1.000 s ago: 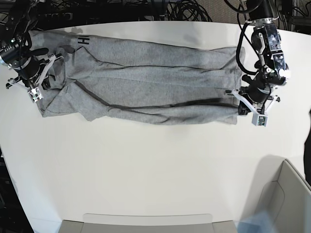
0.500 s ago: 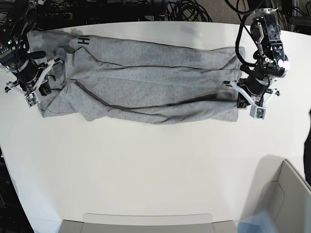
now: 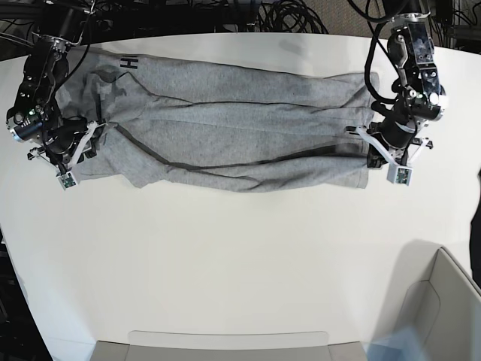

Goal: Fold the T-shirt properly
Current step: 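Drag the shirt with both grippers toward the robot's base, then pull the shirt strip further toward the robot's base with both grippers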

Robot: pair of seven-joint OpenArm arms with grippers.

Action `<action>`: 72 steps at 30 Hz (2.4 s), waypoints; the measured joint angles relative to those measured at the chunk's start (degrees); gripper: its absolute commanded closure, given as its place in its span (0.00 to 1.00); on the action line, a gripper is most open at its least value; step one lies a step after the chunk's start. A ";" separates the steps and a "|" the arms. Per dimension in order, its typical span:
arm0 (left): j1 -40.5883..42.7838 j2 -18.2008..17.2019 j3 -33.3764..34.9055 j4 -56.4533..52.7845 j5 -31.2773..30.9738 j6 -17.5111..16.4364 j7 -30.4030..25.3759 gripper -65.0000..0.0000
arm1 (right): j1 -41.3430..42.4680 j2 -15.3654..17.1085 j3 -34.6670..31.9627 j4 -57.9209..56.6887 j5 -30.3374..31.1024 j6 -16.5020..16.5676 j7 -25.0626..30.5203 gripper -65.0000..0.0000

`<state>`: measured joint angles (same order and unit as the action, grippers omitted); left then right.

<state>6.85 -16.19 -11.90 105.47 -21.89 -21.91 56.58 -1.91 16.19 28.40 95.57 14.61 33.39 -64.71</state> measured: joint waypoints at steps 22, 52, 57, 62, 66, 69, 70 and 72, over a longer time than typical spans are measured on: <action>-0.02 0.00 0.00 0.00 0.00 0.00 0.00 1.00 | -0.46 -5.42 -5.29 -1.90 -12.35 -0.04 0.13 0.75; -1.25 -0.02 0.17 0.00 -0.17 -0.02 -0.02 1.00 | -2.03 -0.55 -2.75 -5.44 -2.34 0.04 1.84 0.75; -1.16 0.00 0.17 0.00 -0.15 0.00 -0.02 1.00 | -0.96 -1.29 -2.75 -5.18 -2.19 0.04 1.99 0.75; -1.14 -0.02 0.17 0.00 -0.13 0.00 0.00 1.00 | 0.04 -1.14 -3.78 -5.97 -2.51 0.07 1.92 0.75; -1.14 0.00 0.17 0.00 -0.13 0.00 0.02 1.00 | -0.02 -0.44 -9.86 -7.65 -2.54 0.04 2.32 0.79; -1.11 -0.02 0.17 0.00 -0.11 0.02 0.02 1.00 | 0.07 -0.17 -11.76 -7.56 -2.40 0.02 2.40 0.99; -1.11 0.00 0.17 0.00 0.02 0.00 0.02 1.00 | 0.17 -0.15 -11.76 -7.56 -2.34 -0.02 2.40 1.00; -1.14 -0.02 0.17 0.00 -0.02 0.00 -0.02 1.00 | 0.31 -0.04 -11.82 -7.58 -2.36 0.00 2.36 1.00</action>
<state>5.72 -16.21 -11.73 105.47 -21.91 -21.91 56.55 -1.61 16.14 16.58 87.99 12.25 33.39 -62.35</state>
